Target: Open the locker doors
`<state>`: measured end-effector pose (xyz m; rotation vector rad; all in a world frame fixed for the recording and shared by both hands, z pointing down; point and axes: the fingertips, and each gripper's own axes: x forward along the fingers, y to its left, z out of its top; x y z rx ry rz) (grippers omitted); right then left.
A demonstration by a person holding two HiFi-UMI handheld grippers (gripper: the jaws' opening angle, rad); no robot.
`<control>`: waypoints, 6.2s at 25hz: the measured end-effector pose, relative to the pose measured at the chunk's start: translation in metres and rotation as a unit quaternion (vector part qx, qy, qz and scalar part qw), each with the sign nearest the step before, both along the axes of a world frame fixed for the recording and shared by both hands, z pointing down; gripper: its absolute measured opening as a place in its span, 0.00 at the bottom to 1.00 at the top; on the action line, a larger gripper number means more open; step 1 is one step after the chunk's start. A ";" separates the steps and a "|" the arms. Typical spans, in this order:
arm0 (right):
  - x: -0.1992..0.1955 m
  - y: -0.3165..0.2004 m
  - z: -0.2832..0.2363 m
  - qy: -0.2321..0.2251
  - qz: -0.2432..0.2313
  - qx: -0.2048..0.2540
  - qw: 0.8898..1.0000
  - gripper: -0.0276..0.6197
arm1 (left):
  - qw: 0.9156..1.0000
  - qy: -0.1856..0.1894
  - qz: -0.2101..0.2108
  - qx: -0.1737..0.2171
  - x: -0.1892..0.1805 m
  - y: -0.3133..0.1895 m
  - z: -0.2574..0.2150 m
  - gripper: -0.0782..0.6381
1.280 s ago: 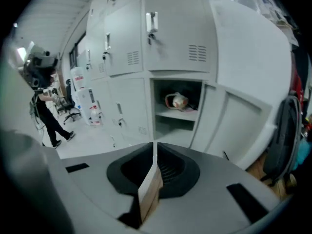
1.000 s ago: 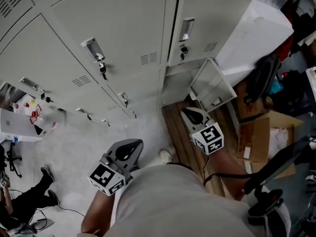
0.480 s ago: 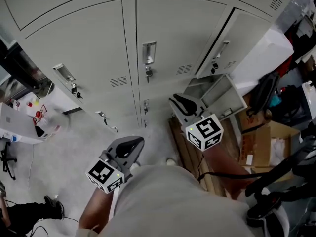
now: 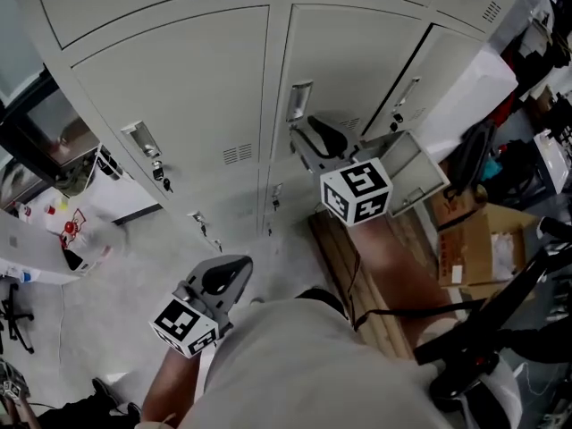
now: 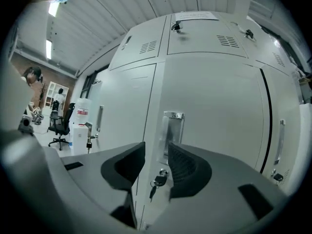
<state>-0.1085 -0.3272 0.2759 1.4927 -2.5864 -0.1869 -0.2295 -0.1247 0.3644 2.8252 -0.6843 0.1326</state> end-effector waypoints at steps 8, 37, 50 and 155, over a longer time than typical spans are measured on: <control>-0.014 -0.027 -0.012 -0.015 0.029 -0.004 0.999 0.24 | 1.000 0.009 -0.004 0.002 -0.034 -0.002 0.004 0.12; 0.004 0.011 -0.010 -0.031 0.055 -0.019 0.998 0.21 | 0.999 0.016 0.040 0.000 -0.027 0.014 0.004 0.12; 0.046 0.068 -0.008 -0.050 -0.023 -0.018 0.998 0.21 | 0.995 0.007 0.101 -0.002 0.034 0.030 0.002 0.12; -0.274 0.046 -0.006 -0.036 -0.130 -0.022 0.991 0.21 | 0.996 0.011 -0.086 0.006 -0.188 0.082 -0.003 0.12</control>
